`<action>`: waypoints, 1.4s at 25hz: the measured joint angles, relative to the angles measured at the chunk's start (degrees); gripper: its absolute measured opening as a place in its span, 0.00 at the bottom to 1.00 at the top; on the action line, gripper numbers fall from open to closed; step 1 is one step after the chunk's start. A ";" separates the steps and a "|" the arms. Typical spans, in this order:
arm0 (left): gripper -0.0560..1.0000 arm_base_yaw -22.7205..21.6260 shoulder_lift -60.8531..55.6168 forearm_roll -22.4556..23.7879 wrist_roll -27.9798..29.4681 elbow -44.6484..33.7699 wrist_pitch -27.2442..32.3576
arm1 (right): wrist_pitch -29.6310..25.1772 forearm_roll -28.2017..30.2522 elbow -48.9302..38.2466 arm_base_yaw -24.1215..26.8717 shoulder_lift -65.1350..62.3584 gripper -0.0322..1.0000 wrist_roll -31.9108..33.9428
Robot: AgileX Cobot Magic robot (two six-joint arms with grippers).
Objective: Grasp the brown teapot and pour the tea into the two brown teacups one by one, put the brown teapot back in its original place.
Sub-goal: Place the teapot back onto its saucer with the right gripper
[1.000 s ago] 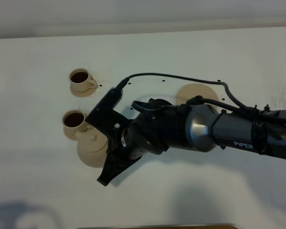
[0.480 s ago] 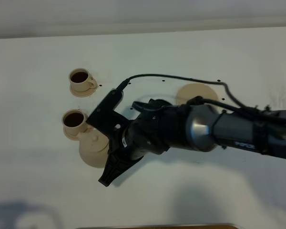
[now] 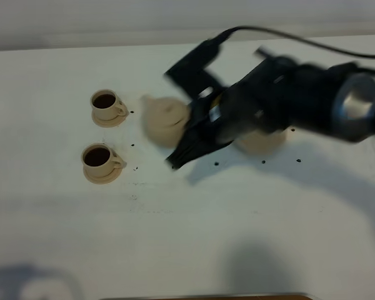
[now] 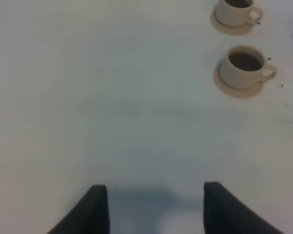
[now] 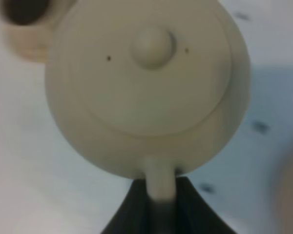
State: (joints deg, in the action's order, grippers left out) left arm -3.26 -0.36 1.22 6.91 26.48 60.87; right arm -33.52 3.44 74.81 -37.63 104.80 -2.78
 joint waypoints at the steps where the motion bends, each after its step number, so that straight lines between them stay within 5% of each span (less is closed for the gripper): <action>1: 0.53 0.00 0.00 0.00 0.00 0.00 0.00 | -0.56 0.12 0.00 1.69 -0.13 0.11 0.05; 15: 0.53 0.00 0.00 0.00 0.00 0.00 0.00 | -0.60 1.38 -6.06 16.55 -0.25 0.11 2.78; 35: 0.53 0.00 0.00 0.00 0.00 0.00 0.00 | 7.34 1.31 -9.29 17.23 3.83 0.11 5.82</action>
State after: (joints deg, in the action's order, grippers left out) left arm -3.26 -0.36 1.22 6.91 26.48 60.87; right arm -26.18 4.75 65.52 -20.40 108.63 3.03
